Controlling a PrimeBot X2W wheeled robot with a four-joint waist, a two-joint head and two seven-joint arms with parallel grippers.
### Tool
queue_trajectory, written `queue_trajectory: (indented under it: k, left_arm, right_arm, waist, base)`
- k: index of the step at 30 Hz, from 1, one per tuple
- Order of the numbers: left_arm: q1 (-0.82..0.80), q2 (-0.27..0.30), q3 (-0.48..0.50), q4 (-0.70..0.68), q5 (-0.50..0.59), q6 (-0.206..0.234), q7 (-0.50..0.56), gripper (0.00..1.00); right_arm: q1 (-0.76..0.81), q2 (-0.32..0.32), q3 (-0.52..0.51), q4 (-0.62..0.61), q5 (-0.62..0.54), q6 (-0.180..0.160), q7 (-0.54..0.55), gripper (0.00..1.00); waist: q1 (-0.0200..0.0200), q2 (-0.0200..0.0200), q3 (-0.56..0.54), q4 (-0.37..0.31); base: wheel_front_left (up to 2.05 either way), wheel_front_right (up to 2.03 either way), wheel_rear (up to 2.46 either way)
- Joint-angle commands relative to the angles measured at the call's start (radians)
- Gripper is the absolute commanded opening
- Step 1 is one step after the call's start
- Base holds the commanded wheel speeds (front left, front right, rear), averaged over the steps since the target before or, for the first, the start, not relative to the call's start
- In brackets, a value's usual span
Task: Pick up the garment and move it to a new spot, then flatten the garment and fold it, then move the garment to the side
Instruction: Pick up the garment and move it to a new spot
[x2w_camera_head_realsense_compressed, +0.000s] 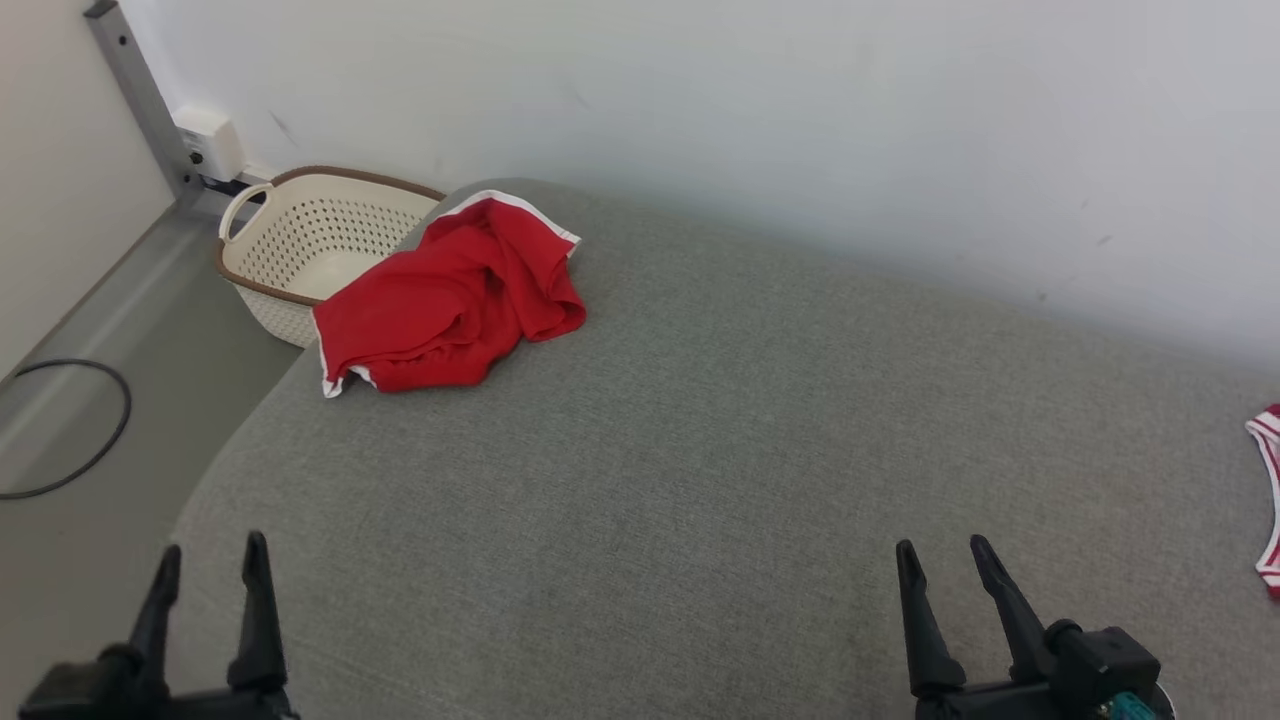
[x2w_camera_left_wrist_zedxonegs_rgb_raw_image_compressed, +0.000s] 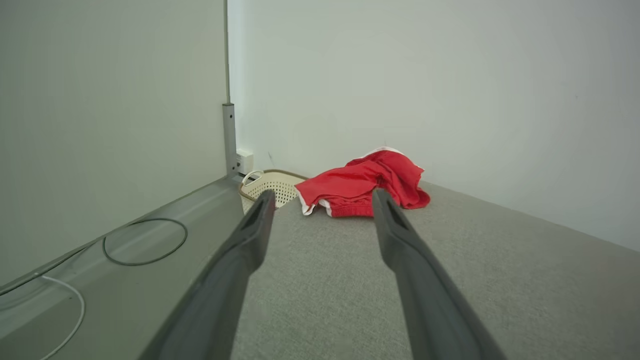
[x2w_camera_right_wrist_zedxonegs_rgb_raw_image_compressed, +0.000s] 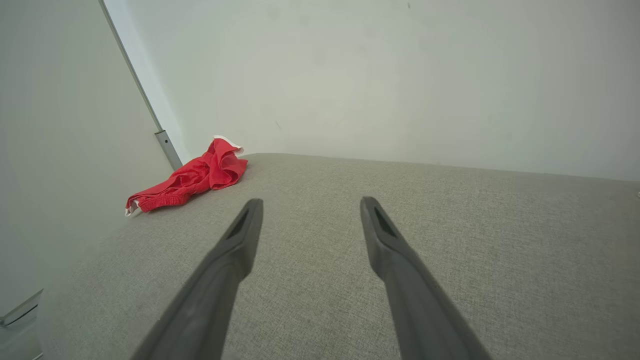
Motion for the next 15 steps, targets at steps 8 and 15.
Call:
queue_trajectory:
  k: [8, 15]
  left_arm:
    - [-0.31, 0.107, 0.064, 0.125, -0.07, -0.07, 0.058, 1.0]
    - [-0.551, 0.207, 0.099, 0.28, -0.115, -0.131, 0.134, 1.0]
  right_arm:
    - [-0.15, 0.001, 0.093, 0.0, 0.021, 0.0, -0.001, 1.0]
    - [-0.266, 0.0, 0.141, 0.001, 0.021, 0.0, -0.017, 1.0]
  waist:
    - [0.0, -0.0001, 0.143, -0.172]
    - [0.0, -0.0001, 0.256, -0.295]
  base:
    - [0.0, 0.0, 0.0]
    - [0.0, 0.0, 0.0]
